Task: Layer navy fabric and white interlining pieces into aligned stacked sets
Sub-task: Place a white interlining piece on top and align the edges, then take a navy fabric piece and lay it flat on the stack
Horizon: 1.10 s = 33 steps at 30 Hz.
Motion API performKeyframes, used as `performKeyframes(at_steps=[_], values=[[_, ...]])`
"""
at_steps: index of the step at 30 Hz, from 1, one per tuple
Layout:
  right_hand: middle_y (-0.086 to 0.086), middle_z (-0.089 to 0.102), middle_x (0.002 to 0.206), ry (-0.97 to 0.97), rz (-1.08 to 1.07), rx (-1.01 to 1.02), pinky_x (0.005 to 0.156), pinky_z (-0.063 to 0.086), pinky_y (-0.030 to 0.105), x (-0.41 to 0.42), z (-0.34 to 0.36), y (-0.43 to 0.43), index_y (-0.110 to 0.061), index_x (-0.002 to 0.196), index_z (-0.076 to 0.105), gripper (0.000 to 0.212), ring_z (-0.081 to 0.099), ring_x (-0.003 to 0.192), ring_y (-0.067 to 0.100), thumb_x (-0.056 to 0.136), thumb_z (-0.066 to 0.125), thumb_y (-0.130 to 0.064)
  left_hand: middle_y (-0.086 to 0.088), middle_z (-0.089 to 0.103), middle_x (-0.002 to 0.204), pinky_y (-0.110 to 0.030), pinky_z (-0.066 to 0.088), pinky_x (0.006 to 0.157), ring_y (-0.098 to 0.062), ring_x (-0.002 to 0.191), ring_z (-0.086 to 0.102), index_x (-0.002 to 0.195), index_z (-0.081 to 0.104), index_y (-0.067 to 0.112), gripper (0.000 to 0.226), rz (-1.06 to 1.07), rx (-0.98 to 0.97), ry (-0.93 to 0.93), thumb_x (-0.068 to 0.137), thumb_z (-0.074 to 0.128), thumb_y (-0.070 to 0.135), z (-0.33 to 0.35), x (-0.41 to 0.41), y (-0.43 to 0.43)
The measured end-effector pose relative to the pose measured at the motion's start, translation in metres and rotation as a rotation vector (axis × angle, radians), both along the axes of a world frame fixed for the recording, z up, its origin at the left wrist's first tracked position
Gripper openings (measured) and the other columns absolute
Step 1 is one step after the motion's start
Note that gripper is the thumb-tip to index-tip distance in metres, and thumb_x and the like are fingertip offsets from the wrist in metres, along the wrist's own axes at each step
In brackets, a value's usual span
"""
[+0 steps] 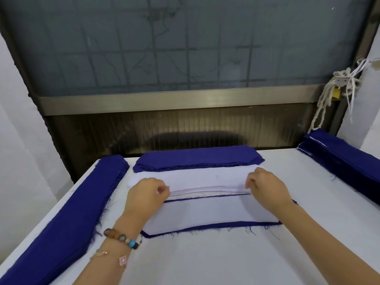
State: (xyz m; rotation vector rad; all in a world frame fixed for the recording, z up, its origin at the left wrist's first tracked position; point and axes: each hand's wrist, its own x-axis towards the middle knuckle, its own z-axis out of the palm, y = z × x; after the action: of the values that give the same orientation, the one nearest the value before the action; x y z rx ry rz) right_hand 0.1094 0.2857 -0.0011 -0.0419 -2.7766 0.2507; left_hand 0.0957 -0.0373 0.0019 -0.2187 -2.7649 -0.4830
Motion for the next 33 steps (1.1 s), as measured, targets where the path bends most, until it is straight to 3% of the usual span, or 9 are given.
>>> performKeyframes(at_steps=[2, 4, 8, 10, 12, 16, 20, 28, 33], values=[[-0.002, 0.058, 0.108, 0.07, 0.092, -0.135, 0.082, 0.048, 0.023, -0.013, 0.003, -0.015, -0.018, 0.102, 0.066, 0.022, 0.055, 0.095, 0.014, 0.094, 0.048, -0.008, 0.009, 0.065, 0.098, -0.025, 0.049, 0.079, -0.011, 0.091, 0.055, 0.101, 0.07, 0.026, 0.015, -0.049, 0.102, 0.131, 0.092, 0.058, 0.029, 0.002, -0.011, 0.017], [-0.004, 0.056, 0.117, 0.091, 0.171, -0.17, 0.089, 0.045, 0.024, -0.03, 0.004, -0.034, -0.021, 0.113, 0.062, 0.03, 0.05, 0.106, 0.016, 0.091, 0.049, -0.004, 0.006, 0.062, 0.113, -0.027, 0.045, 0.089, -0.014, 0.105, 0.052, 0.119, 0.065, 0.023, 0.027, -0.105, 0.118, 0.167, 0.094, 0.057, 0.024, 0.0, -0.028, 0.036], [-0.005, 0.05, 0.136, 0.077, 0.236, -0.132, 0.102, 0.037, 0.028, -0.07, -0.002, -0.063, -0.024, 0.134, 0.049, 0.048, 0.042, 0.123, 0.017, 0.091, 0.05, -0.004, 0.006, 0.043, 0.146, -0.031, 0.034, 0.105, -0.016, 0.131, 0.038, 0.142, 0.043, 0.025, 0.046, -0.154, 0.032, 0.096, 0.097, 0.051, 0.031, -0.006, -0.066, 0.073], [-0.006, 0.046, 0.142, 0.052, 0.272, -0.121, 0.106, 0.03, 0.03, -0.088, -0.009, -0.072, -0.025, 0.142, 0.04, 0.05, 0.036, 0.131, 0.016, 0.094, 0.049, -0.01, 0.007, 0.036, 0.152, -0.034, 0.028, 0.113, -0.017, 0.139, 0.031, 0.147, 0.035, 0.027, 0.05, -0.188, 0.015, 0.018, 0.099, 0.048, 0.034, -0.012, -0.083, 0.087], [-0.006, 0.044, 0.144, 0.011, 0.306, -0.086, 0.106, 0.026, 0.032, -0.103, -0.019, -0.079, -0.025, 0.146, 0.032, 0.05, 0.032, 0.133, 0.017, 0.098, 0.045, -0.016, 0.005, 0.042, 0.148, -0.037, 0.025, 0.116, -0.019, 0.138, 0.035, 0.146, 0.036, 0.027, 0.048, -0.209, -0.017, -0.046, 0.1, 0.046, 0.035, -0.018, -0.095, 0.097], [-0.002, 0.049, 0.138, 0.062, 0.24, 0.014, 0.101, 0.03, 0.032, -0.133, -0.021, -0.085, -0.022, 0.145, 0.032, 0.047, 0.043, 0.124, 0.019, 0.099, 0.042, -0.016, 0.002, 0.061, 0.12, -0.032, 0.042, 0.093, -0.018, 0.107, 0.053, 0.126, 0.057, 0.023, 0.031, -0.172, -0.095, 0.085, 0.102, 0.037, 0.027, -0.018, -0.115, 0.1], [0.009, 0.06, 0.122, -0.005, 0.206, -0.028, 0.082, 0.044, 0.037, -0.163, -0.003, -0.087, -0.015, 0.133, 0.045, 0.033, 0.057, 0.106, 0.028, 0.1, 0.042, -0.018, 0.0, 0.063, 0.118, -0.037, 0.047, 0.089, -0.021, 0.108, 0.056, 0.122, 0.062, 0.021, 0.029, -0.142, -0.058, 0.054, 0.1, 0.042, 0.02, -0.002, -0.142, 0.1], [0.01, 0.065, 0.104, -0.042, 0.153, 0.134, 0.064, 0.045, 0.032, -0.191, -0.003, -0.095, -0.012, 0.123, 0.046, 0.029, 0.063, 0.09, 0.025, 0.102, 0.04, -0.031, -0.01, 0.064, 0.115, -0.032, 0.047, 0.074, -0.027, 0.102, 0.06, 0.135, 0.047, 0.018, 0.039, -0.025, 0.132, -0.125, 0.098, 0.049, 0.031, -0.002, -0.176, 0.104], [0.009, 0.065, 0.101, -0.043, 0.158, 0.16, 0.062, 0.042, 0.03, -0.2, 0.001, -0.096, -0.011, 0.122, 0.046, 0.028, 0.062, 0.086, 0.024, 0.101, 0.042, -0.03, -0.01, 0.065, 0.111, -0.035, 0.05, 0.074, -0.028, 0.099, 0.062, 0.131, 0.044, 0.015, 0.034, -0.007, -0.041, -0.133, 0.1, 0.046, 0.029, 0.001, -0.185, 0.105]])
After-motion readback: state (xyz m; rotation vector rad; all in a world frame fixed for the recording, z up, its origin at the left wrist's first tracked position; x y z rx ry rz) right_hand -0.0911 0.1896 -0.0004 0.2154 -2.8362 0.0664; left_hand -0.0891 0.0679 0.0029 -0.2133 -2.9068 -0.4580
